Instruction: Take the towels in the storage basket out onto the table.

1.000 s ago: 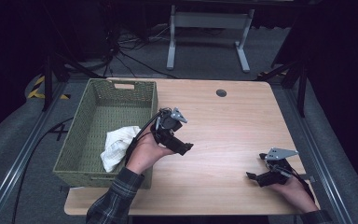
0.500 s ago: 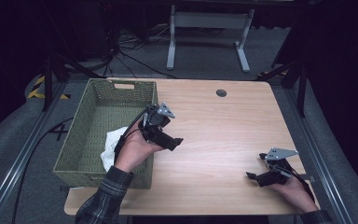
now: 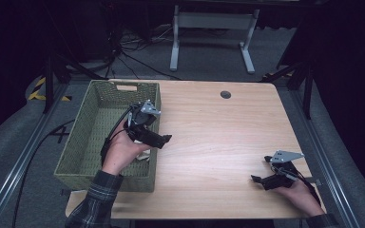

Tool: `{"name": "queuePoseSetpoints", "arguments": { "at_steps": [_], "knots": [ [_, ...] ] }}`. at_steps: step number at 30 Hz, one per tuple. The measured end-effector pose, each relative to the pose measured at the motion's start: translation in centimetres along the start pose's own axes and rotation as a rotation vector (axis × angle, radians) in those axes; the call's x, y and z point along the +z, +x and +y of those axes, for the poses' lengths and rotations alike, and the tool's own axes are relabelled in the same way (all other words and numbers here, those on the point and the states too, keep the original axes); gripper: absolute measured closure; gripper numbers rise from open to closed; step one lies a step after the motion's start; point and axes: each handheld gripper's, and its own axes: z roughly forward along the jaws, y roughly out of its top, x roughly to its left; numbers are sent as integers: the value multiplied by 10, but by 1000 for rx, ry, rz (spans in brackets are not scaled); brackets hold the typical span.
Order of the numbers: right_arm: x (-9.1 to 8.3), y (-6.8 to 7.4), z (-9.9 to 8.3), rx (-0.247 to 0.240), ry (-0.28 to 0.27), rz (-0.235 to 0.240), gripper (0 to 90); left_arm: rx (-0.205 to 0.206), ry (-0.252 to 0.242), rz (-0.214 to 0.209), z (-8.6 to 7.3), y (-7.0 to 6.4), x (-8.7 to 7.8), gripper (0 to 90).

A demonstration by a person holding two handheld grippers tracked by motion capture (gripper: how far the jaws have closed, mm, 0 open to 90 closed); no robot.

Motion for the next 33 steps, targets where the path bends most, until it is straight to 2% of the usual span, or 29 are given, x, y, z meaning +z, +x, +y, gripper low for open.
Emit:
{"name": "queuePoseSetpoints", "arguments": {
  "at_steps": [12, 13, 17, 25, 32, 33],
  "knots": [
    [0, 0, 0, -1, -2, -1, 6, -85, 2, 64, -25, 30, -8, 78],
    [0, 0, 0, 0, 0, 0, 6, -81, 4, 78, -28, 33, -8, 78],
    [0, 0, 0, 1, -2, -1, 6, -120, 5, 95, -36, 41, -7, 78],
    [0, 0, 0, 0, 0, 0, 6, -136, 48, 150, -50, 57, 7, 78],
    [0, 0, 0, 0, 0, 0, 6, -151, 78, 149, -59, 65, 22, 78],
    [0, 0, 0, 0, -1, -1, 6, -136, 84, 164, -60, 66, 24, 77]
  ]
}}
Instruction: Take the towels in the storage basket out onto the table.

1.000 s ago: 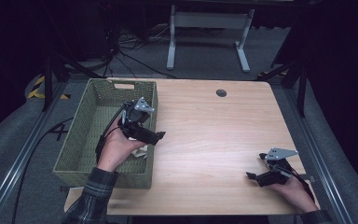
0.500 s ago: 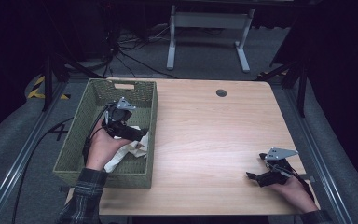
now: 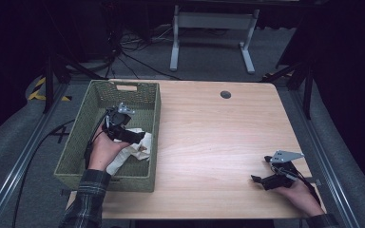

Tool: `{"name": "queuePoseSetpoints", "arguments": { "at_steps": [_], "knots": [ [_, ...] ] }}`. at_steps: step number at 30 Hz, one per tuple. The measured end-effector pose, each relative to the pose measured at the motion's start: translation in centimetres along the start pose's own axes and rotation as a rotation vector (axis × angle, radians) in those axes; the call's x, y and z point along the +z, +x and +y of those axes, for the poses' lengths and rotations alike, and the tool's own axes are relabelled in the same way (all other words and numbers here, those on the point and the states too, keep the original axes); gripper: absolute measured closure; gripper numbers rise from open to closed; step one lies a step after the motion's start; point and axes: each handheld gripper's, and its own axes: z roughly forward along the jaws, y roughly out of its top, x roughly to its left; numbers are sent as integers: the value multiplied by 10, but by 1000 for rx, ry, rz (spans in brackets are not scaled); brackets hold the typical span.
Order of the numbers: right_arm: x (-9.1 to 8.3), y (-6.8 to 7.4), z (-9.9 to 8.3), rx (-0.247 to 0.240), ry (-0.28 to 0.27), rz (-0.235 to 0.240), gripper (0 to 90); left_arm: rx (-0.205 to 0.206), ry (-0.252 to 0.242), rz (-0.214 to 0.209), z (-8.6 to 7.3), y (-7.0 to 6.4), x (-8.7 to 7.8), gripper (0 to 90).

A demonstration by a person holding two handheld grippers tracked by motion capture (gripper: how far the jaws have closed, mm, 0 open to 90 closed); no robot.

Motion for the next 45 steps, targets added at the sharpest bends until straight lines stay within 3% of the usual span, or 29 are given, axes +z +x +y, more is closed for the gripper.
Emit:
{"name": "queuePoseSetpoints", "arguments": {
  "at_steps": [4, 12, 13, 23, 36, 41, 45],
  "knots": [
    [0, 0, 0, -2, 1, 1, 6, -29, 11, -4, -6, 2, 9, 78],
    [0, 0, 0, 0, 0, 0, 6, -41, 44, -21, -12, 6, 21, 78],
    [0, 0, 0, 0, -1, 0, 6, -58, 49, -23, -12, 6, 23, 78],
    [0, 0, 0, 0, -1, 0, 6, -79, 130, -17, -16, 9, 34, 72],
    [0, 0, 0, -1, -1, 1, 6, -92, 277, -58, -23, 5, 54, 66],
    [0, 0, 0, -2, 1, 2, 6, -82, 300, -48, -25, 3, 57, 93],
    [0, 0, 0, -3, 2, 2, 6, -87, 313, -69, -25, 1, 56, 189]
  ]
}}
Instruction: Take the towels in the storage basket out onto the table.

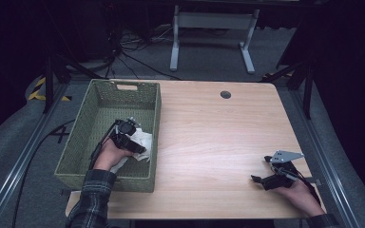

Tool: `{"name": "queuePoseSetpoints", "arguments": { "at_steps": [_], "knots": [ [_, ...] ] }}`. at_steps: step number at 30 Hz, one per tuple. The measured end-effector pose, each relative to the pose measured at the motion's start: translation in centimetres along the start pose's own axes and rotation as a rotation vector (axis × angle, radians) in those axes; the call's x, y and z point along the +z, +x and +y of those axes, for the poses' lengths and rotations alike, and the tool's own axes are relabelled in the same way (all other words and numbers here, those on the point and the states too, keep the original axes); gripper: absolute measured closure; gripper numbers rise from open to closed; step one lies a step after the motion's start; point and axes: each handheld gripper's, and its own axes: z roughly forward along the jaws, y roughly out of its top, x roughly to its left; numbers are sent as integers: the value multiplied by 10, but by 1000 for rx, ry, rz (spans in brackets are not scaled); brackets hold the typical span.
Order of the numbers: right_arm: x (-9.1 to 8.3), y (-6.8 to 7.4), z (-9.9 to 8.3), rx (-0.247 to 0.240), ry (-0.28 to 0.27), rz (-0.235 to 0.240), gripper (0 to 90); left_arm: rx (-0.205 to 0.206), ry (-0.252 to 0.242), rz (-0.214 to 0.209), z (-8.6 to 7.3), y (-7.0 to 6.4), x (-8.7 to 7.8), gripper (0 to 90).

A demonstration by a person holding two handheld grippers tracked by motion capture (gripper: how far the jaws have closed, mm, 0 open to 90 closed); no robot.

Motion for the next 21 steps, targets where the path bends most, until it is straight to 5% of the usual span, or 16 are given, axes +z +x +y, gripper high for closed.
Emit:
{"name": "queuePoseSetpoints", "arguments": {
  "at_steps": [3, 16, 21],
  "knots": [
    [0, 0, 0, 0, 0, 0, 6, 14, -7, -3, 0, 1, -2, 297],
    [0, 0, 0, 0, 0, 0, 6, -39, 14, -19, -1, 2, -9, 687],
    [0, 0, 0, 0, 0, 0, 6, -38, 12, -19, 0, 3, -17, 734]
  ]
}}
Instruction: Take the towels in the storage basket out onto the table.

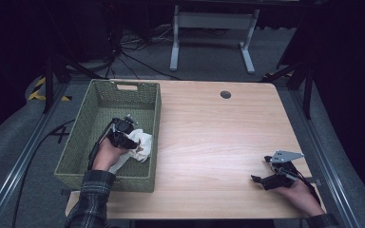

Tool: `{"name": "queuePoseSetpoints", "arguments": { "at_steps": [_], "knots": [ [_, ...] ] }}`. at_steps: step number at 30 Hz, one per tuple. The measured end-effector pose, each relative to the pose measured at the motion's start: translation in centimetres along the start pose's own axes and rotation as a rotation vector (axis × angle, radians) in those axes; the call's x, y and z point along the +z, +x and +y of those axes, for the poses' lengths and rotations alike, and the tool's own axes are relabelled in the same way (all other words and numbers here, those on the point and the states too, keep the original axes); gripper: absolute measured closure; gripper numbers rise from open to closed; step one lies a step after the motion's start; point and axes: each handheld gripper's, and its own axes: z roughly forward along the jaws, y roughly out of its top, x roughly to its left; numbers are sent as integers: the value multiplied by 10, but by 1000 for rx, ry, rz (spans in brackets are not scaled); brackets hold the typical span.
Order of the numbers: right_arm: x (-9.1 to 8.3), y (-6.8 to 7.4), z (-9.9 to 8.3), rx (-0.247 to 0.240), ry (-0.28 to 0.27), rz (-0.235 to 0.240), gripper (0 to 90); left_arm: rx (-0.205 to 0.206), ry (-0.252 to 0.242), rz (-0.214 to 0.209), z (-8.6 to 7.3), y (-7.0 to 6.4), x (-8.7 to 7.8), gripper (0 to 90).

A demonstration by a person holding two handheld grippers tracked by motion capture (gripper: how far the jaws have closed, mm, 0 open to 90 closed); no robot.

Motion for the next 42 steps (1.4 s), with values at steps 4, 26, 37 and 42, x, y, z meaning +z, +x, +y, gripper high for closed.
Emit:
{"name": "queuePoseSetpoints", "arguments": {
  "at_steps": [4, 26, 37, 42],
  "knots": [
    [0, 0, 0, 0, 0, 0, 6, -15, -36, -15, -1, 2, -9, 738],
    [0, 0, 0, 0, 0, 0, 6, 2, -310, -70, -19, -3, -76, 752],
    [0, 0, 0, 0, 0, 0, 6, 57, -448, -86, -12, -21, -118, 755],
    [0, 0, 0, 1, 0, 0, 6, 97, -494, -114, -3, -35, -135, 756]
  ]
}}
